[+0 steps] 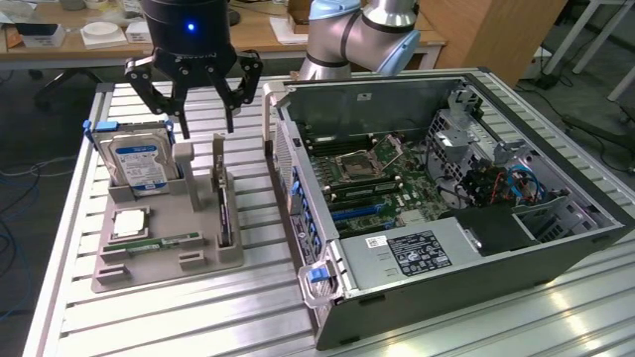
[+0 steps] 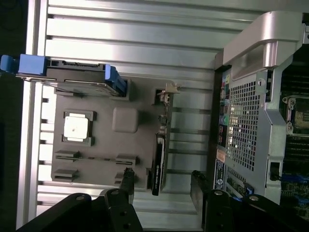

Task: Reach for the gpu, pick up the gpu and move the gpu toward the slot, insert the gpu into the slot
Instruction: 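Pick up the gpu and move the gpu toward the slot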

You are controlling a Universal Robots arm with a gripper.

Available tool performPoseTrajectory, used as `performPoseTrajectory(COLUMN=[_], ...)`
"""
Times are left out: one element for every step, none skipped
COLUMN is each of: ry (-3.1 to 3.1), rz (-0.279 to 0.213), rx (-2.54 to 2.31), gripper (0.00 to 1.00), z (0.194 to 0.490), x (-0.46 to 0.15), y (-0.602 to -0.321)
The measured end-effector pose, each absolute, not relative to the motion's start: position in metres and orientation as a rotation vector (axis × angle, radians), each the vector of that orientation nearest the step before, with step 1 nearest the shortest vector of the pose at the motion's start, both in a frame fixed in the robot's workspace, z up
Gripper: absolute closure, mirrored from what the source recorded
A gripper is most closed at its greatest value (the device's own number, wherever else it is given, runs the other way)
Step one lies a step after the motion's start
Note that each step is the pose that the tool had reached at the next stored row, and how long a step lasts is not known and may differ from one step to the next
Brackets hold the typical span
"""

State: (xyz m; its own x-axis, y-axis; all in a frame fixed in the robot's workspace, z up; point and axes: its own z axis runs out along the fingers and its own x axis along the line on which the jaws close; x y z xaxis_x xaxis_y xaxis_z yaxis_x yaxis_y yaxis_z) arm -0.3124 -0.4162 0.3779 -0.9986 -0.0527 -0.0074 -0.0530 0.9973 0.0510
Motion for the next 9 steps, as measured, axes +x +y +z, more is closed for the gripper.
performPoseTrajectory(ry=[3.134, 3.135, 3.135, 3.135, 3.136, 3.136, 3.136, 3.136, 3.136], rz=[0.080, 0.080, 0.080, 0.081, 0.081, 0.081, 0.081, 0.081, 0.081], rx=[-0.083, -0.083, -0.083, -0.083, -0.083, -0.083, -0.083, -0.083, -0.083], gripper=[0.41, 0.41, 0.41, 0.41, 0.41, 0.41, 0.41, 0.41, 0.41], z=[0.3777, 0.3774, 0.3771, 0.3768, 0.3765, 0.3762, 0.3759, 0.3756, 0.3753], x=[-0.3125, -0.3125, -0.3125, -0.3125, -0.3125, -0.3125, -0.3125, -0.3125, -0.3124], y=[-0.4163, -0.4165, -0.4166, -0.4167, -0.4169, -0.4170, -0.4171, -0.4172, -0.4173])
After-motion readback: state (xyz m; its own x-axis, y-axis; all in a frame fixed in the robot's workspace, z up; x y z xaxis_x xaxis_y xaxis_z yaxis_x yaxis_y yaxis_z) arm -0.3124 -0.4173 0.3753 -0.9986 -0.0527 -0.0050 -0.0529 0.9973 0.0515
